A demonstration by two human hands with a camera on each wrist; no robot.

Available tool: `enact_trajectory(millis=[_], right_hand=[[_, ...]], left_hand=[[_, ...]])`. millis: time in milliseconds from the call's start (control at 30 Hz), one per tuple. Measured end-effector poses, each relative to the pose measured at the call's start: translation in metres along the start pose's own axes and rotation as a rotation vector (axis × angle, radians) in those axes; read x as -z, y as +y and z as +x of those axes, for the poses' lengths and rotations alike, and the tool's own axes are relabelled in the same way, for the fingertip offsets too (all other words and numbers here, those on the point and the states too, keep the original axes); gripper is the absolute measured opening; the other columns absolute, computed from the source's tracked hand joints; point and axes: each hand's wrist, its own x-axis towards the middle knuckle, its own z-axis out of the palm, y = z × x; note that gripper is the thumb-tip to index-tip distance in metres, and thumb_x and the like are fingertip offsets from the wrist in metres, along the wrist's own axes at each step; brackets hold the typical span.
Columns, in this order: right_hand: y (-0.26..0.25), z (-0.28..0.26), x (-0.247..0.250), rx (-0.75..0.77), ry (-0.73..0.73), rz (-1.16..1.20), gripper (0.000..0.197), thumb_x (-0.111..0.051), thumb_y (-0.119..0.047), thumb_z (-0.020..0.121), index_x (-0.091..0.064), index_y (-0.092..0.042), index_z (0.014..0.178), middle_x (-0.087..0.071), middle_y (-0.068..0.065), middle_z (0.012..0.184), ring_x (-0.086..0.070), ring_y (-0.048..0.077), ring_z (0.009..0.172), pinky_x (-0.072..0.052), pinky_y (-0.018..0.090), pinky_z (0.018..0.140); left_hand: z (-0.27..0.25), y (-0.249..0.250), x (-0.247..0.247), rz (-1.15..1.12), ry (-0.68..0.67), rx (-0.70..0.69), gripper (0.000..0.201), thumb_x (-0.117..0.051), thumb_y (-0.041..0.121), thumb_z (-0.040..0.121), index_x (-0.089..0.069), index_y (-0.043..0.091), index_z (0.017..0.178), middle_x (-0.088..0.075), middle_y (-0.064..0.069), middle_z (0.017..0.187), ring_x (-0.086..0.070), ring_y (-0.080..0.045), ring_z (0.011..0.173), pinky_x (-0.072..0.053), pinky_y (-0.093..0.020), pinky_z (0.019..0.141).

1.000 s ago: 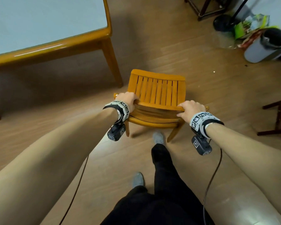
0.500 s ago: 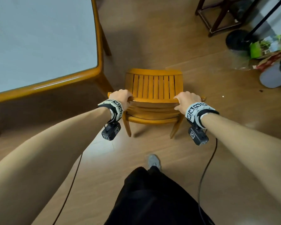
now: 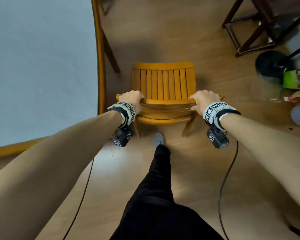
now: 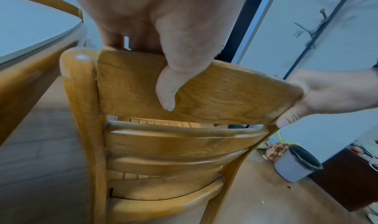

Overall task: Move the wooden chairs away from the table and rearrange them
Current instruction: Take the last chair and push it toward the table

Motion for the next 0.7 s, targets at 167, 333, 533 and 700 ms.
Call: enact_trajectory(millis=[167, 333, 533, 700], right_hand=[[-0.007, 0.1, 0.059, 0.031, -0.033, -0.012, 0.049, -0.069, -0.038, 0.092, -0.055, -0.039, 0.139, -0.065, 0.004, 0.13, -0.061, 0.031, 0.117, -0.05, 0.039, 0.089], [-0.009, 0.181, 0.119, 0.041, -0.02, 0.005, 0.045, -0.069, -0.034, 0.092, -0.058, -0.038, 0.136, -0.068, 0.003, 0.124, -0.063, 0.03, 0.113, -0.051, 0.039, 0.089], [-0.008, 0.28, 0.181, 0.043, -0.012, -0.002, 0.037, -0.07, -0.032, 0.092, -0.065, -0.04, 0.127, -0.071, 0.002, 0.111, -0.066, 0.03, 0.105, -0.051, 0.036, 0.082], [-0.008, 0.373, 0.222, 0.096, -0.035, -0.026, 0.027, -0.067, -0.03, 0.093, -0.069, -0.041, 0.118, -0.072, 0.001, 0.105, -0.067, 0.029, 0.1, -0.052, 0.035, 0.08]], left_hand=[[0.101, -0.028, 0.056, 0.015, -0.04, 0.013, 0.024, -0.063, 0.011, 0.083, -0.064, 0.033, 0.09, -0.067, -0.004, 0.101, -0.064, -0.031, 0.096, -0.055, -0.043, 0.083], [0.183, -0.051, 0.108, 0.006, -0.035, 0.024, 0.03, -0.063, 0.01, 0.083, -0.069, 0.033, 0.102, -0.068, -0.002, 0.108, -0.064, -0.031, 0.101, -0.055, -0.042, 0.085], [0.274, -0.07, 0.166, -0.014, -0.025, 0.051, 0.03, -0.06, 0.008, 0.085, -0.069, 0.031, 0.102, -0.068, -0.004, 0.107, -0.064, -0.031, 0.101, -0.055, -0.043, 0.086], [0.353, -0.088, 0.201, -0.01, -0.062, 0.078, 0.02, -0.063, 0.017, 0.088, -0.067, 0.03, 0.103, -0.066, -0.005, 0.109, -0.063, -0.031, 0.102, -0.054, -0.043, 0.087]])
